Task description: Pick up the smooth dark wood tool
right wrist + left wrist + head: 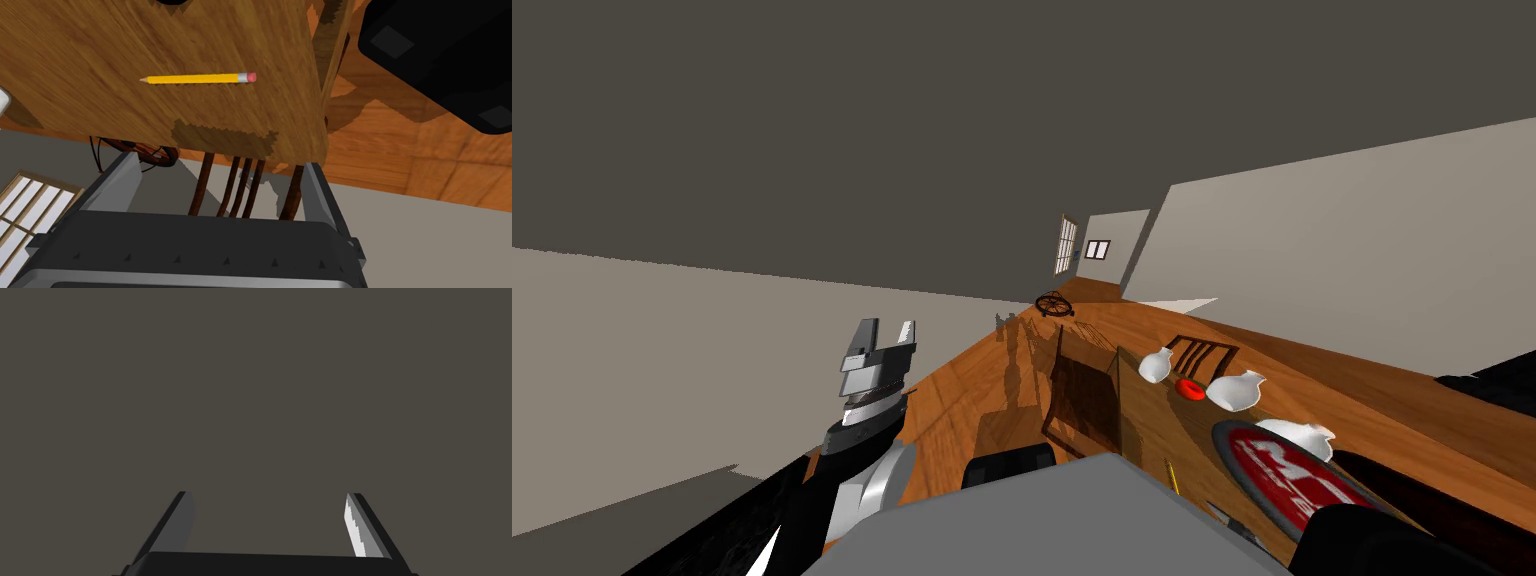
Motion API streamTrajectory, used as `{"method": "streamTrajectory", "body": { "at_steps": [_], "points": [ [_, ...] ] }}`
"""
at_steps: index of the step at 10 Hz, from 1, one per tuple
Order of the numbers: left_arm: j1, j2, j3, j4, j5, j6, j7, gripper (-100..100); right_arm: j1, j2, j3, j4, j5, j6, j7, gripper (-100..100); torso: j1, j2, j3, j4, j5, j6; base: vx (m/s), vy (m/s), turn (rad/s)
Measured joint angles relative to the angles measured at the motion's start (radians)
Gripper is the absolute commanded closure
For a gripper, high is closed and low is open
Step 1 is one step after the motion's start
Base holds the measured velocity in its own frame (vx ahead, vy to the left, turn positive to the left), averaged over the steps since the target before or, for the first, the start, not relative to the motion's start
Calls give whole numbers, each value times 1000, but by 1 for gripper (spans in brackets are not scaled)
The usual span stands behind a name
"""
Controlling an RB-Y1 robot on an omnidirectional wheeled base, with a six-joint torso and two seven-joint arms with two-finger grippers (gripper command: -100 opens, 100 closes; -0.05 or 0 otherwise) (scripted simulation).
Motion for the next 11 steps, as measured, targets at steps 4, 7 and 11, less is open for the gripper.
{"method": "streamTrajectory", "body": {
  "at_steps": [4,7,11],
  "points": [
    [0,0,0,0,0,0,0,0,41,-16,-2,58,91,-29,32,-100,-1,0,0,0,0,0,39,-78,141],
    [0,0,0,0,0,0,0,0,59,-20,9,108,162,-42,58,-100,0,1,0,0,0,0,26,-69,110],
    [0,0,0,0,0,0,0,0,70,-28,29,181,249,-64,96,-100,2,4,2,1,0,0,-28,-51,139]
  ]
}}
